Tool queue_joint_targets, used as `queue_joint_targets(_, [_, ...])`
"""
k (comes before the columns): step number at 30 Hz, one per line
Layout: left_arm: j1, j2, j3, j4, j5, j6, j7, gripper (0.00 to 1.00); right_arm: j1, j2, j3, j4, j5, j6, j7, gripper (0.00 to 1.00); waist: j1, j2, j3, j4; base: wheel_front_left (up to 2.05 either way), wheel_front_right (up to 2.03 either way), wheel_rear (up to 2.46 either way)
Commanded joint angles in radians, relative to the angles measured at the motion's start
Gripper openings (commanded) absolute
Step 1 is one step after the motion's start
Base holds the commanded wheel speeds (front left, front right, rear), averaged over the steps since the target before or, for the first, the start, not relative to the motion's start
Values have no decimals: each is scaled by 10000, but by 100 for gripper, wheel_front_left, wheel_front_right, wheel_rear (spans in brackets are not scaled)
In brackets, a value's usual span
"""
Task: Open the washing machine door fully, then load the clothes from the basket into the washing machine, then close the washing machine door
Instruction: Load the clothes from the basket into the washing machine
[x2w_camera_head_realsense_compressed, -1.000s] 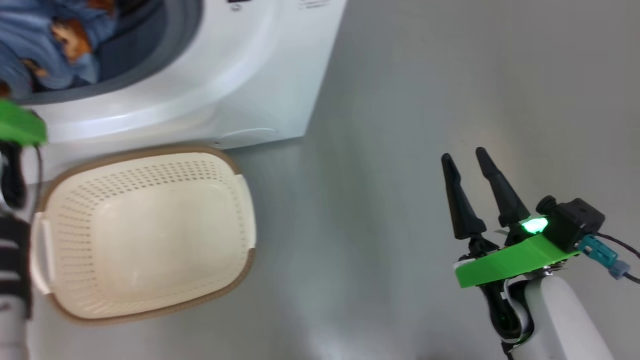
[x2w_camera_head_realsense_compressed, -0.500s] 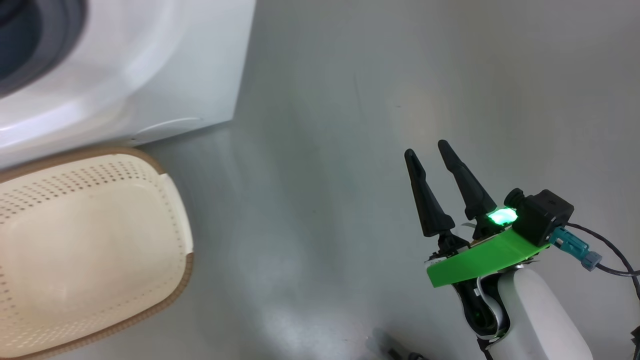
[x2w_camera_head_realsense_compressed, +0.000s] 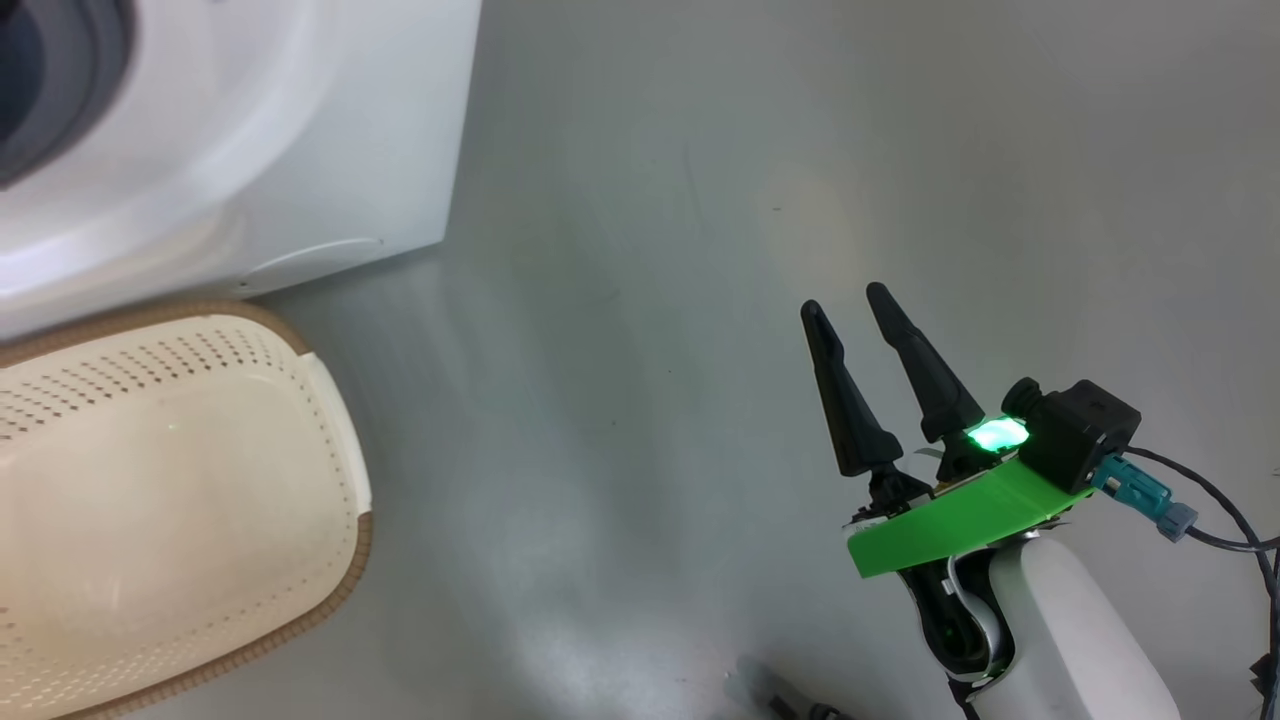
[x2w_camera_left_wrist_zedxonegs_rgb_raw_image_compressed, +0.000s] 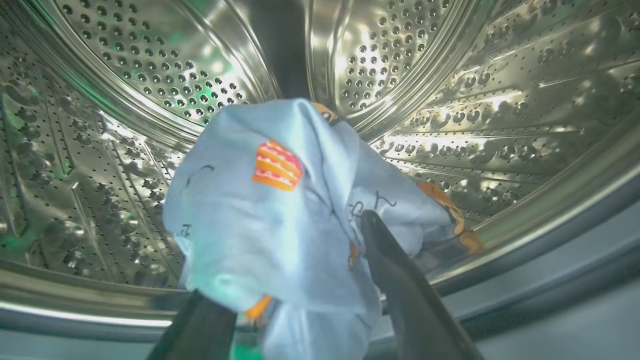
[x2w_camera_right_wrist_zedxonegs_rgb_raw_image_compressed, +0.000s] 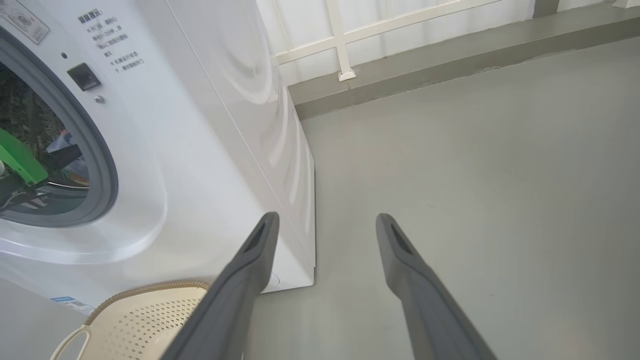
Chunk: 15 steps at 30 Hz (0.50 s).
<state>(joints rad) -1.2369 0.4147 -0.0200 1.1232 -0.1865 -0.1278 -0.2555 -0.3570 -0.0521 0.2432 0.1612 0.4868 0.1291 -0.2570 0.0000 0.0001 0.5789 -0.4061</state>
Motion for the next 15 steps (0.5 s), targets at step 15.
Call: queue_joint_targets(15, [945, -305, 131, -379, -429, -22, -63, 100, 206, 18, -83, -37, -360, 16, -48, 100, 0, -1, -769, 818, 0, 0, 0])
